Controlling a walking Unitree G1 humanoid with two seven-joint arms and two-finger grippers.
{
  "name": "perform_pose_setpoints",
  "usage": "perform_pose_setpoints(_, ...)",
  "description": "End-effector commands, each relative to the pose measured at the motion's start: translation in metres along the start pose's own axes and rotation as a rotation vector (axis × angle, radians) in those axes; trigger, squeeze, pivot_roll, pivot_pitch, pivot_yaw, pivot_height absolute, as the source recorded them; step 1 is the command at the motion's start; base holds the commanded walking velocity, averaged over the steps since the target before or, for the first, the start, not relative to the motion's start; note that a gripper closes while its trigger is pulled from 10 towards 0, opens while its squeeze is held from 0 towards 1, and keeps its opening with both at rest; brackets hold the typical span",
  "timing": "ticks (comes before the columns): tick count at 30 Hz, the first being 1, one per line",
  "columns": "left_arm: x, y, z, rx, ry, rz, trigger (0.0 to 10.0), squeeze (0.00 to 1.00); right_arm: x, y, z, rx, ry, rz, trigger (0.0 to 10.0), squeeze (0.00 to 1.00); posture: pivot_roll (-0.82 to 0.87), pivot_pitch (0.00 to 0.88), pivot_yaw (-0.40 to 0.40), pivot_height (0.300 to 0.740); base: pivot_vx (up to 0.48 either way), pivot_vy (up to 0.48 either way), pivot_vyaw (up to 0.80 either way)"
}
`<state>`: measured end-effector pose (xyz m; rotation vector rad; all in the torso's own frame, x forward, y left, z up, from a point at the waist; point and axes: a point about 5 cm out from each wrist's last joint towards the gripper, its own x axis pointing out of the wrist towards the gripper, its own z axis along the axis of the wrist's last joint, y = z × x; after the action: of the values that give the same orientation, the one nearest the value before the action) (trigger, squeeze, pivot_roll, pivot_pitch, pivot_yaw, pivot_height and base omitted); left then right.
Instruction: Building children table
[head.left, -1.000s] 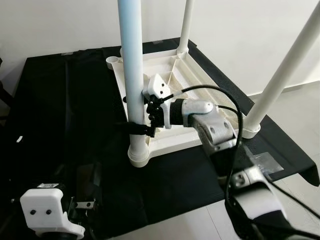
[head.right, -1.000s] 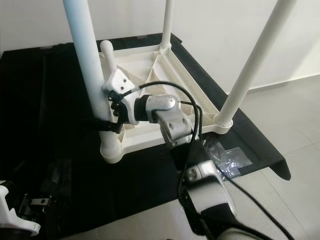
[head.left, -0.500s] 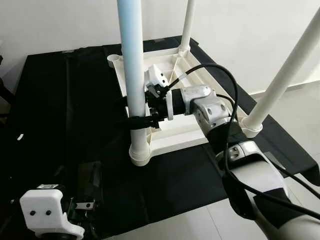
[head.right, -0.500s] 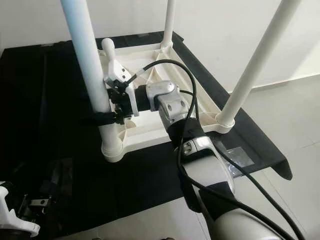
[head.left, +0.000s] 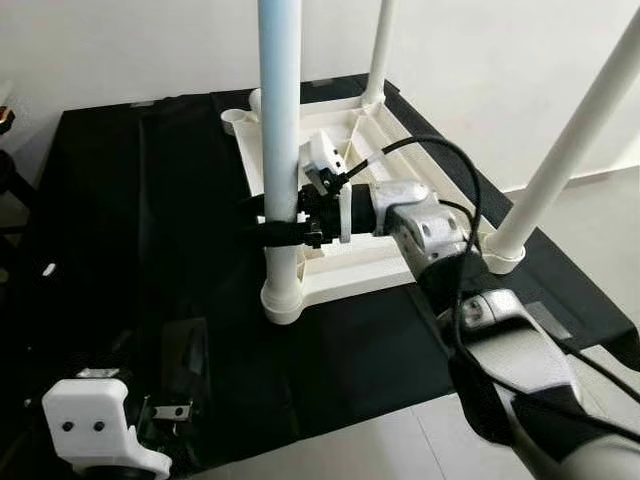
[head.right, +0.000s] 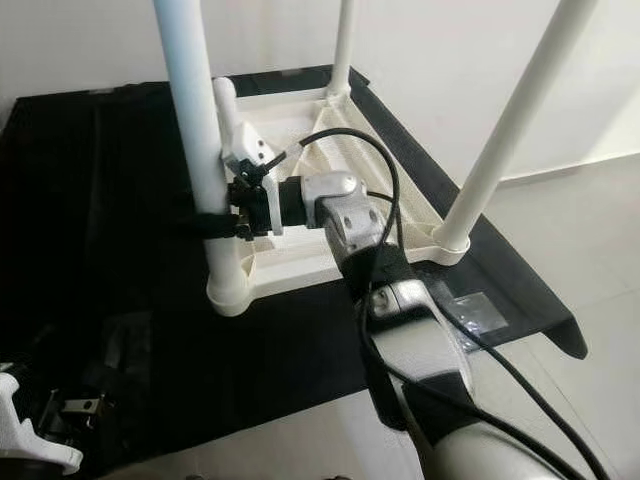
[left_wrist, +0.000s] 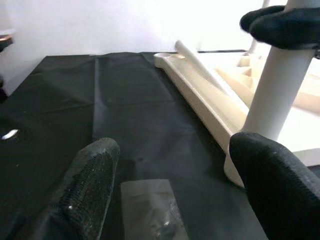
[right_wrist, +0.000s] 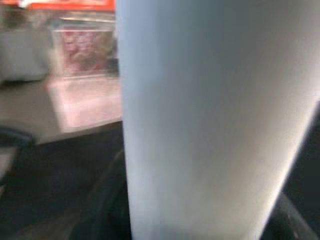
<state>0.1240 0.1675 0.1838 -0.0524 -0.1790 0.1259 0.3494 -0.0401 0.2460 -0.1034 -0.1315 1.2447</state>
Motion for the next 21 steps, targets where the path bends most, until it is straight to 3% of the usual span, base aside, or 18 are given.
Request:
perform_pose_setpoints(1,-0.002,0.002,-0.001,0.009,0.013,0.009,10.0,0.00,-0.011,-0.001,-0.022,0.011,0.090,-0.295,0.0,0.00,0.12,0.175,-0.052,0.740,0.000,0.000,0.00)
perform_pose_setpoints(2,-0.001,0.003,-0.001,0.012,0.014,0.009,10.0,0.00,-0.015,0.025,-0.037,0.005,0.097,-0.455,0.0,0.00,0.14,0.178,-0.045,0.740,0.000,0.000,0.00)
perform_pose_setpoints(3,-0.001,0.004,-0.001,0.014,0.015,0.008,10.0,0.00,-0.017,0.044,-0.045,0.022,0.098,-0.525,0.0,0.00,0.13,0.171,-0.040,0.740,0.000,0.000,0.00)
perform_pose_setpoints(5,-0.001,0.004,-0.001,0.014,0.015,0.008,10.0,0.00,-0.017,0.044,-0.045,0.022,0.098,-0.525,0.0,0.00,0.13,0.171,-0.040,0.740,0.000,0.000,0.00)
perform_pose_setpoints(6,0.000,0.003,-0.001,0.015,0.012,-0.002,10.0,0.00,-0.007,0.056,-0.048,0.029,0.097,-0.487,0.0,0.00,0.14,0.153,-0.031,0.740,0.000,0.000,0.00)
perform_pose_setpoints(11,0.003,0.002,0.000,0.017,0.004,-0.007,10.0,0.00,0.000,0.046,-0.044,-0.007,0.095,-0.471,0.0,0.00,0.14,0.147,-0.041,0.740,0.000,0.000,0.00)
perform_pose_setpoints(12,0.003,0.002,0.000,0.019,0.003,-0.005,10.0,0.00,0.002,0.044,-0.043,-0.016,0.096,-0.462,7.8,0.00,0.14,0.147,-0.041,0.740,0.000,0.000,0.00)
perform_pose_setpoints(13,0.003,0.002,0.000,0.019,0.003,-0.005,10.0,0.00,0.002,0.044,-0.043,-0.016,0.096,-0.462,7.8,0.00,0.14,0.147,-0.041,0.740,0.000,0.000,0.00)
perform_pose_setpoints(14,0.002,0.003,0.000,0.020,0.003,-0.004,10.0,0.00,0.003,0.044,-0.040,-0.026,0.081,-0.444,10.0,0.00,0.14,0.147,-0.041,0.740,0.000,0.000,0.00)
perform_pose_setpoints(17,0.002,0.004,0.000,0.022,0.003,-0.002,10.0,0.00,0.004,0.045,-0.034,-0.038,0.059,-0.415,10.0,0.00,0.14,0.147,-0.041,0.740,0.000,0.000,0.00)
perform_pose_setpoints(18,0.003,0.004,0.000,0.023,0.002,0.000,10.0,0.00,0.005,0.044,-0.027,-0.039,0.035,-0.387,10.0,0.77,0.14,0.142,-0.030,0.740,0.000,0.000,0.00)
perform_pose_setpoints(19,0.003,0.004,0.000,0.023,0.002,0.000,10.0,0.00,0.005,0.044,-0.027,-0.039,0.035,-0.387,10.0,0.77,0.14,0.142,-0.030,0.740,0.000,0.000,0.00)
perform_pose_setpoints(20,0.003,0.004,0.000,0.024,0.001,-0.001,10.0,0.00,0.008,0.043,-0.022,-0.031,0.014,-0.319,10.0,1.00,0.14,0.144,-0.029,0.740,0.000,0.000,0.00)
perform_pose_setpoints(21,0.004,0.004,0.000,0.024,0.000,-0.002,10.0,0.00,0.008,0.043,-0.016,-0.034,-0.003,-0.261,10.0,1.00,0.14,0.144,-0.029,0.740,0.000,0.000,0.00)
